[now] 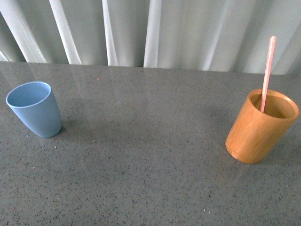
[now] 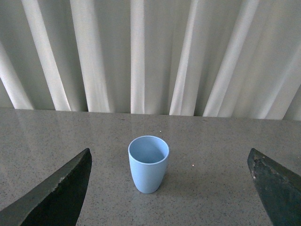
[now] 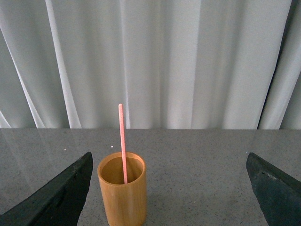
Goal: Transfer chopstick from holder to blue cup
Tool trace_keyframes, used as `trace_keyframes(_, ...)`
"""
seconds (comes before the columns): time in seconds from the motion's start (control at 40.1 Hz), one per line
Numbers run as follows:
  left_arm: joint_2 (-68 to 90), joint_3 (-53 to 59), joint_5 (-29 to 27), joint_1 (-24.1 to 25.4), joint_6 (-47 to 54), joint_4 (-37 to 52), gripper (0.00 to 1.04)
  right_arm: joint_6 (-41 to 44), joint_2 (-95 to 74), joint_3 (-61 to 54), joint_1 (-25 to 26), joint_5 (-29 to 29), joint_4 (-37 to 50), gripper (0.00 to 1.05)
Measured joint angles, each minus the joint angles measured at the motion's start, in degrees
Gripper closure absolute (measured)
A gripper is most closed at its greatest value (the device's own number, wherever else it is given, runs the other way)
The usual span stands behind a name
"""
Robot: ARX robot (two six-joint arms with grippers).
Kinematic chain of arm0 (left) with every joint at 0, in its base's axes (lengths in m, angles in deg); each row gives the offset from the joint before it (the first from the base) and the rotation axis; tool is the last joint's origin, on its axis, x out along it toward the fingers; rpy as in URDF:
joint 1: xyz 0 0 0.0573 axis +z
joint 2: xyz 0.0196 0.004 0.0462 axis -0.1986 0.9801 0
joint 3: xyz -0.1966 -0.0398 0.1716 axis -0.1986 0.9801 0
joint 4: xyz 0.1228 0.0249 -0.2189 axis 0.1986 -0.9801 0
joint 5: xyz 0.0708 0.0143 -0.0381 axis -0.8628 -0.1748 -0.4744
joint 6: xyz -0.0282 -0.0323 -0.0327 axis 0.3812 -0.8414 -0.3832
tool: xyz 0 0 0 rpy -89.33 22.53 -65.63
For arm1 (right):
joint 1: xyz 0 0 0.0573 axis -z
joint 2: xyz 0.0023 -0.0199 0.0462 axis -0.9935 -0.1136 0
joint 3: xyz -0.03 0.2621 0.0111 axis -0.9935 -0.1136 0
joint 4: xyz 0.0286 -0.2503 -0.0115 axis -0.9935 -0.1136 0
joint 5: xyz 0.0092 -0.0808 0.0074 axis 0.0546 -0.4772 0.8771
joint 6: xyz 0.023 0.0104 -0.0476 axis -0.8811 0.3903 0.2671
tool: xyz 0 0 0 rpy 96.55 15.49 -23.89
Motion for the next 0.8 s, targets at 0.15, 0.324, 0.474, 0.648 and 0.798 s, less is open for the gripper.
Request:
trace_keyframes(0.15,0.0,0.0,0.0,0.0,0.0,0.0,0.07,0.0,0.0,0.0,0.0,0.0,0.0,0.1)
trace_keyframes(0.324,0.0,0.0,0.0,0.0,0.0,0.0,0.07,0.0,0.0,0.0,0.0,0.0,0.0,0.1)
trace_keyframes(0.474,1.6,-0.8,-6.0,-1.7,-2.1,-2.6,0.07,0.0,0.0,0.0,0.0,0.0,0.0,0.1)
trace_keyframes(0.648,23.4,-7.7,-25.6,-3.5,-15.3,-4.5,0.07,0.0,0.0,0.0,0.0,0.0,0.0,0.1)
trace_keyframes(0.798,40.4,-17.9,-17.9,1.4,-12.7,0.5,0.07,0.0,0.0,0.0,0.0,0.0,0.0,0.1)
